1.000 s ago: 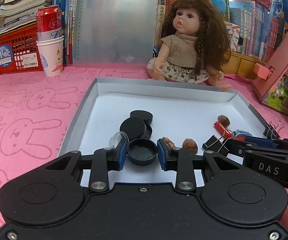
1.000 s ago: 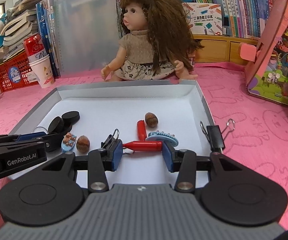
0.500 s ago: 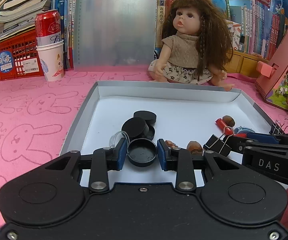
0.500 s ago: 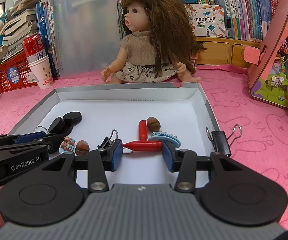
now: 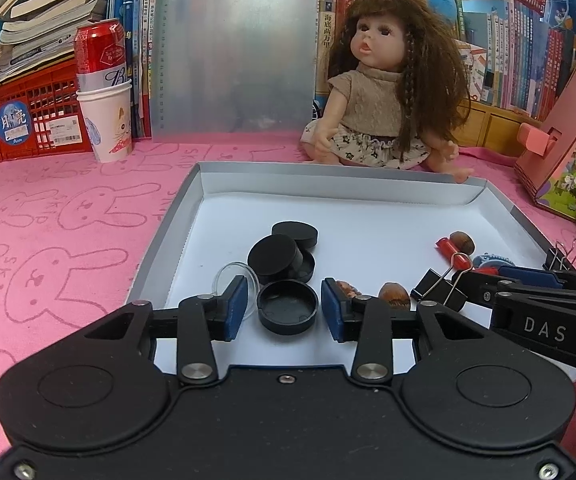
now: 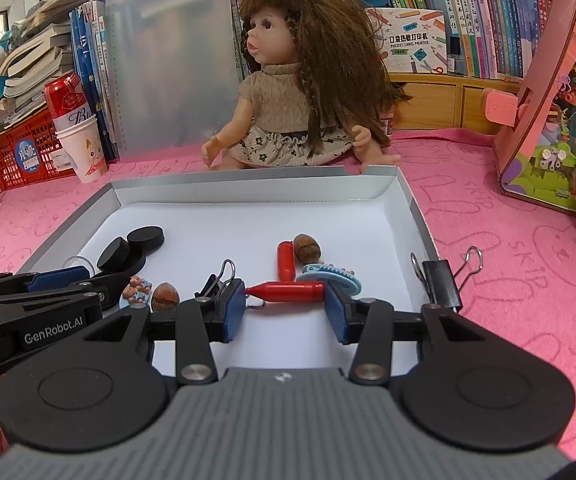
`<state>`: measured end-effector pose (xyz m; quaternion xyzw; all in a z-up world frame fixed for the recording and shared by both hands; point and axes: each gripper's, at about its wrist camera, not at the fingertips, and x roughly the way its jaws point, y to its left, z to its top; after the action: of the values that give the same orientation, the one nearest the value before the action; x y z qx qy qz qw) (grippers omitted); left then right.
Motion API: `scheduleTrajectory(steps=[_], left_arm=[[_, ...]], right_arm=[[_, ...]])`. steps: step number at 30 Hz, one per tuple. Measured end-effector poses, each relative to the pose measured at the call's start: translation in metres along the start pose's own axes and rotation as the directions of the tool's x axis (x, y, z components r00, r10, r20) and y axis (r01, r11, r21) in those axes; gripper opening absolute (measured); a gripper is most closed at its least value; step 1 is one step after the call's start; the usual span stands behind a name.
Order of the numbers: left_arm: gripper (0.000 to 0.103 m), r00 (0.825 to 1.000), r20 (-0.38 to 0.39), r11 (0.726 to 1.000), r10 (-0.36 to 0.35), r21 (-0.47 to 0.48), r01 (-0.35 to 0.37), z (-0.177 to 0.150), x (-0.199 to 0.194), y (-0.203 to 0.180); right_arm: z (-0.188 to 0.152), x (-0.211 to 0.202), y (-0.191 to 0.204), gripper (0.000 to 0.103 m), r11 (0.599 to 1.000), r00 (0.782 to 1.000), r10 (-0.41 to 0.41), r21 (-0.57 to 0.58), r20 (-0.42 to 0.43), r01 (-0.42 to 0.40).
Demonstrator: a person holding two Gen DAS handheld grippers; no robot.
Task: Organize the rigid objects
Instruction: 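Open the left tool dropping the lid while the right tool releases the red marker into the tray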
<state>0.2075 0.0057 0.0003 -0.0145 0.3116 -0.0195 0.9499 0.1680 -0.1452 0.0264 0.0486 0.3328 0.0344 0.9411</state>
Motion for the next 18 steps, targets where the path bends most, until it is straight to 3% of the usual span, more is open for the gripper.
scheduleTrajectory(steps=[5,11,18], left_arm=[[0.044,1.0,-0.001,1.0,0.003,0.004,-0.003,0.0,0.0,0.0],[0.053,1.0,-0.006,1.0,0.009,0.011,-0.009,0.0,-0.001,-0.003],[0.068,1.0,-0.005,1.0,-0.001,0.03,0.001,-0.001,-0.009,-0.008]], right_arm=[[0.0,0.0,0.0,0.061,1.0,1.0,0.0,0.003,0.001,0.0],[0.0,-0.004,0.0,0.064,1.0,1.0,0.004,0.009,0.008,-0.004],[0.002,-0.012,0.002,0.072,1.0,0.999,0.006,0.002,0.034,-0.006]])
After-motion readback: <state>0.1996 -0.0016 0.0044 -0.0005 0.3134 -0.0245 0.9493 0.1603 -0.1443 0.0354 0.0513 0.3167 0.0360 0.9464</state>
